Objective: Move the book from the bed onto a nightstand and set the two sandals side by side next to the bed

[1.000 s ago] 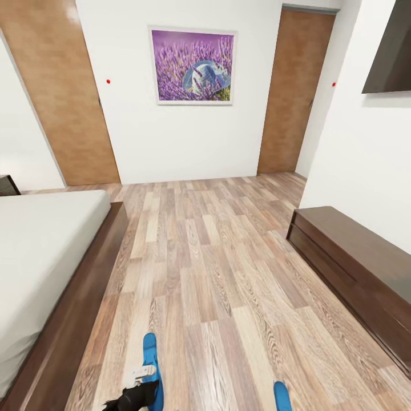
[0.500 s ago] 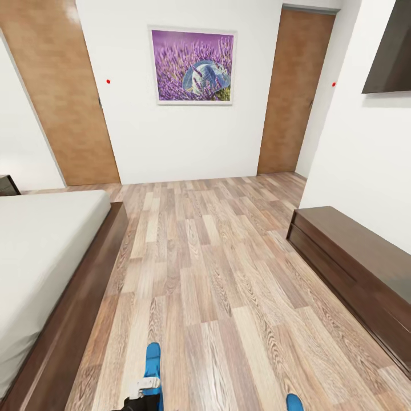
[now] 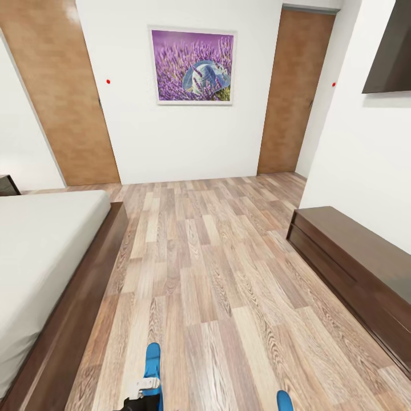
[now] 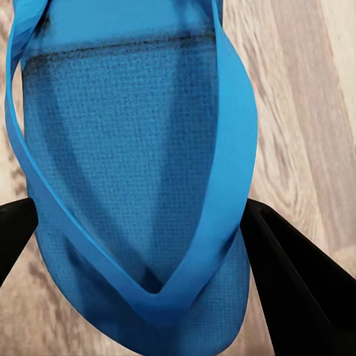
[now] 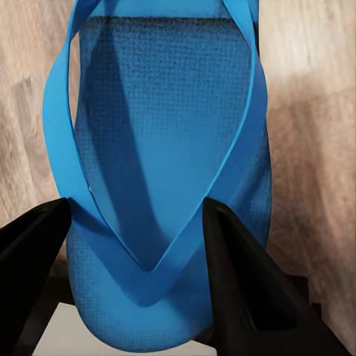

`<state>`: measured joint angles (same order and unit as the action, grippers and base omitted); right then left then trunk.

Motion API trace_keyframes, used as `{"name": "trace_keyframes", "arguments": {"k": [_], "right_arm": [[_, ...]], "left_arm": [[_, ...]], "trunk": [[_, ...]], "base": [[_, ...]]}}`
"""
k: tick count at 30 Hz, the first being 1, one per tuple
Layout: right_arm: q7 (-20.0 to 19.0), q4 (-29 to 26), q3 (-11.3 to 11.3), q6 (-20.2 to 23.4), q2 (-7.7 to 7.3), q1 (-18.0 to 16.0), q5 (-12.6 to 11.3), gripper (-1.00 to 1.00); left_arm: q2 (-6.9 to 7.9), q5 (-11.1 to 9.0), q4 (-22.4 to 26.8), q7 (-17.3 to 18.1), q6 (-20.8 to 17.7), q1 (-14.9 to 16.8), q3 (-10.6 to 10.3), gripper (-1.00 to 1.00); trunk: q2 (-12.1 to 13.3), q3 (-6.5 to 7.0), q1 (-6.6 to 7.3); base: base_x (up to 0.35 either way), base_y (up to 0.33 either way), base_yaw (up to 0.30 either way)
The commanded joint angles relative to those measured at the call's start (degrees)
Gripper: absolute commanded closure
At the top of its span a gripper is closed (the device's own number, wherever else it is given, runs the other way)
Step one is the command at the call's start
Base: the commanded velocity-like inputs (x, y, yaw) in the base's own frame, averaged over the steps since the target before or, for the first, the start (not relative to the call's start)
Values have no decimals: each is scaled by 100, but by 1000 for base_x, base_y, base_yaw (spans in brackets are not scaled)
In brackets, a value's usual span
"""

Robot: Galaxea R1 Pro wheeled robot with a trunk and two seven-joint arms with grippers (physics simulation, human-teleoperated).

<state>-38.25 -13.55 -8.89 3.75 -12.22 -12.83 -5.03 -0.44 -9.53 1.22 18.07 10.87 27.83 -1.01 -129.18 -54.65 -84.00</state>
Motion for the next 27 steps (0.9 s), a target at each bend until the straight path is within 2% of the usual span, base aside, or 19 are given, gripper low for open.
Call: {"name": "trace_keyframes", "arguments": {"k": [1,6,19,27], "right_arm": [[-24,1,-8,39,-1,-1,-49,100],[-17,2,-7,38,19,-1,-43,100],[-16,1,-15,38,26,-2,-68,100],[-22,1,-16,43,26,-1,-69,100]], "left_arm": [[0,-51,-8,16,12,4,-13,100],[2,-55,-8,6,12,3,-13,100],[9,-58,-8,3,12,4,-13,100],[9,-58,-8,3,12,3,-13,100]], "trunk": [[-2,-5,1],[-2,-5,1],[-2,-5,1],[-2,-5,1]], "base": [[13,0,0],[207,0,0],[317,0,1],[323,0,165]]}}
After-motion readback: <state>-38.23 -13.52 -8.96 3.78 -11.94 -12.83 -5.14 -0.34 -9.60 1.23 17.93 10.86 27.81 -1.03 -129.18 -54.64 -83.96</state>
